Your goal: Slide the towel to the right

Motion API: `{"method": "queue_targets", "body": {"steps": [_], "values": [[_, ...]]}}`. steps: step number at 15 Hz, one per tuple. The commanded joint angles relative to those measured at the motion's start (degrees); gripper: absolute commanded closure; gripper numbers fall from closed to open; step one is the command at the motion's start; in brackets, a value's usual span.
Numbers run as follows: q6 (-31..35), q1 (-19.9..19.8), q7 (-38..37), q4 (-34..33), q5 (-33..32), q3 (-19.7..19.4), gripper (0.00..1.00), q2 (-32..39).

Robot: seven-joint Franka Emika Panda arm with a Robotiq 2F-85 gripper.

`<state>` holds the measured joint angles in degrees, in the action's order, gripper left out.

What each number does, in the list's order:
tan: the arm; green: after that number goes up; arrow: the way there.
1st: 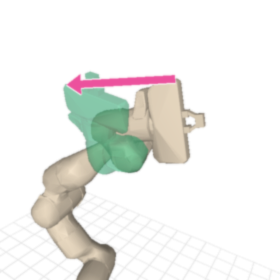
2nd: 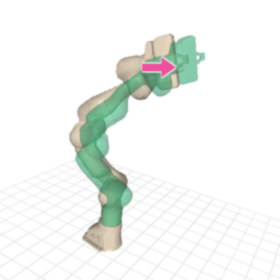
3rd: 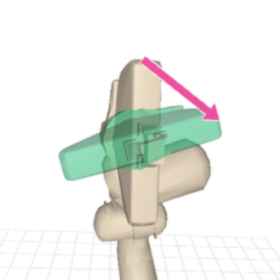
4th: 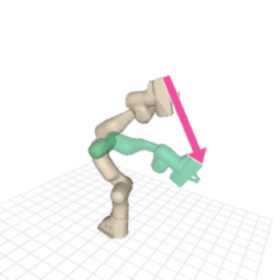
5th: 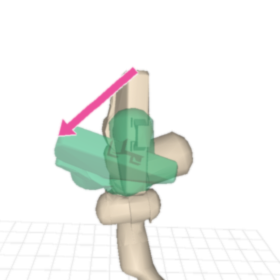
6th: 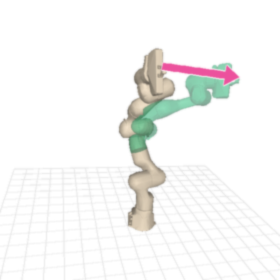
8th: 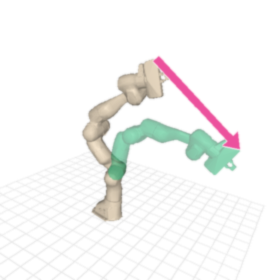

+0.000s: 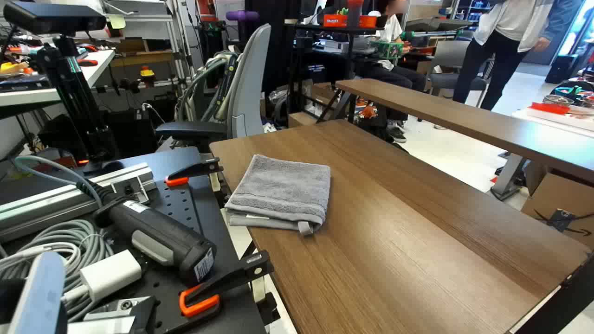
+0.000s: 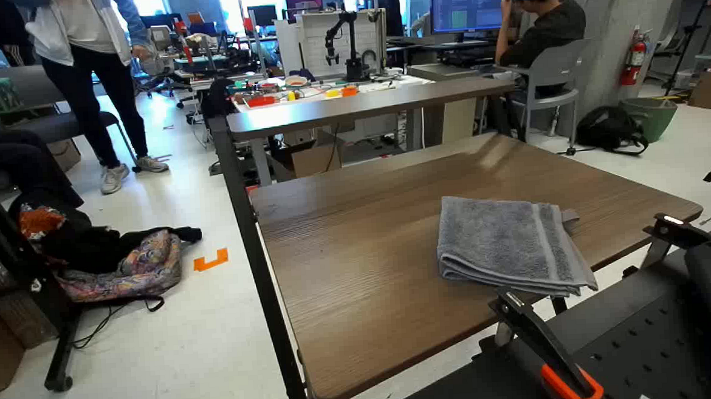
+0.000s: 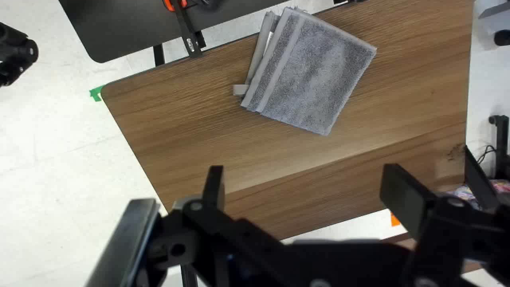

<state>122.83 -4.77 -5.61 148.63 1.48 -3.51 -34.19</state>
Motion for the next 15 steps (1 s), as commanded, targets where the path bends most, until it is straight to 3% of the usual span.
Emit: {"method": "queue_targets", "body": {"steps": [1,9,15], "values": [[-0.2,-0.3,0.2,-0.1,0.2,0.3,0.0,0.0],[-0.2,-0.3,0.2,-0.2,0.2,0.3,0.0,0.0],[11.2,0.3,-2.4,7.3,-1.5,4.7,0.0,2.7]]}}
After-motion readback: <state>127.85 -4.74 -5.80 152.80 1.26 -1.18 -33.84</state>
